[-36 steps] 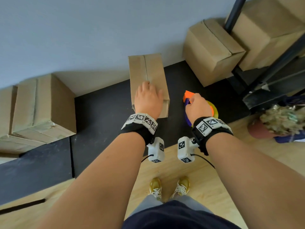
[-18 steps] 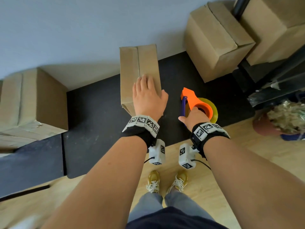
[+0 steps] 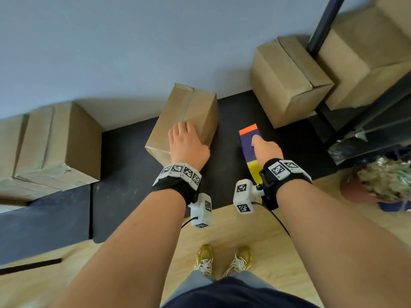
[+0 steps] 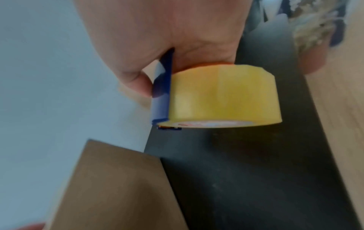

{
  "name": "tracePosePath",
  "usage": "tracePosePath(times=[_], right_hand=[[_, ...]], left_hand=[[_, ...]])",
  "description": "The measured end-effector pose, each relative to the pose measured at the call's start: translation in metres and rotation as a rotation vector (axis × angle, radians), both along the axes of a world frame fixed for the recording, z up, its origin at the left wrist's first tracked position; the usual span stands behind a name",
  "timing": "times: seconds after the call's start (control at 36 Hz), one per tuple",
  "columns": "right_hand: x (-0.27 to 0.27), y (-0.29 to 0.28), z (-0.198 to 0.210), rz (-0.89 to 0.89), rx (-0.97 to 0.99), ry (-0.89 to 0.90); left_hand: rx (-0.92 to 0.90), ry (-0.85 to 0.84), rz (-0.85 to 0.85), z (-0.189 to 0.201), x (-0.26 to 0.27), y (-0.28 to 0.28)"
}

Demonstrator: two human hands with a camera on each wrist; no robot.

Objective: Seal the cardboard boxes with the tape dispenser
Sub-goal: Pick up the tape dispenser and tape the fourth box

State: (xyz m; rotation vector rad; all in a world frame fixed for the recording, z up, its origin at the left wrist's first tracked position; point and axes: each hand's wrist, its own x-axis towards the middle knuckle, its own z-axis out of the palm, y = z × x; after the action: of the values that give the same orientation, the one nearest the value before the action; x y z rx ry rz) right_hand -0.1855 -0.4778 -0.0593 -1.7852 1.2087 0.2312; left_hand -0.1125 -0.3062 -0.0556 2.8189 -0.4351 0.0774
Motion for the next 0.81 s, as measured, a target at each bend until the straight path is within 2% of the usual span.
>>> tracePosePath(times=[0.11, 0.33, 0.56, 0.69, 0.81], right_hand=[[0.002, 0.008, 0.013, -0.082, 0.114, -0.082], [0.001, 0.035, 0.033, -0.03, 0.045, -0.165], [-0.004, 0.047, 0.048, 0.022, 0.065, -0.277], [-0.008, 0.05, 0.06, 0.084, 0.064, -0.331], [-0.014, 0.048, 0.07, 0.137, 0.066, -0.371]], left_hand=[[0.057, 0.014, -0.027, 0.001, 0.0, 0.026], [0.126, 0.043, -0.056, 0.005, -0.002, 0.065], [0.009, 0.15, -0.078, 0.016, -0.002, 0.09], [-0.095, 0.253, -0.018, 0.036, 0.009, 0.077], [-0.269, 0.32, -0.013, 0.054, 0.018, 0.058]])
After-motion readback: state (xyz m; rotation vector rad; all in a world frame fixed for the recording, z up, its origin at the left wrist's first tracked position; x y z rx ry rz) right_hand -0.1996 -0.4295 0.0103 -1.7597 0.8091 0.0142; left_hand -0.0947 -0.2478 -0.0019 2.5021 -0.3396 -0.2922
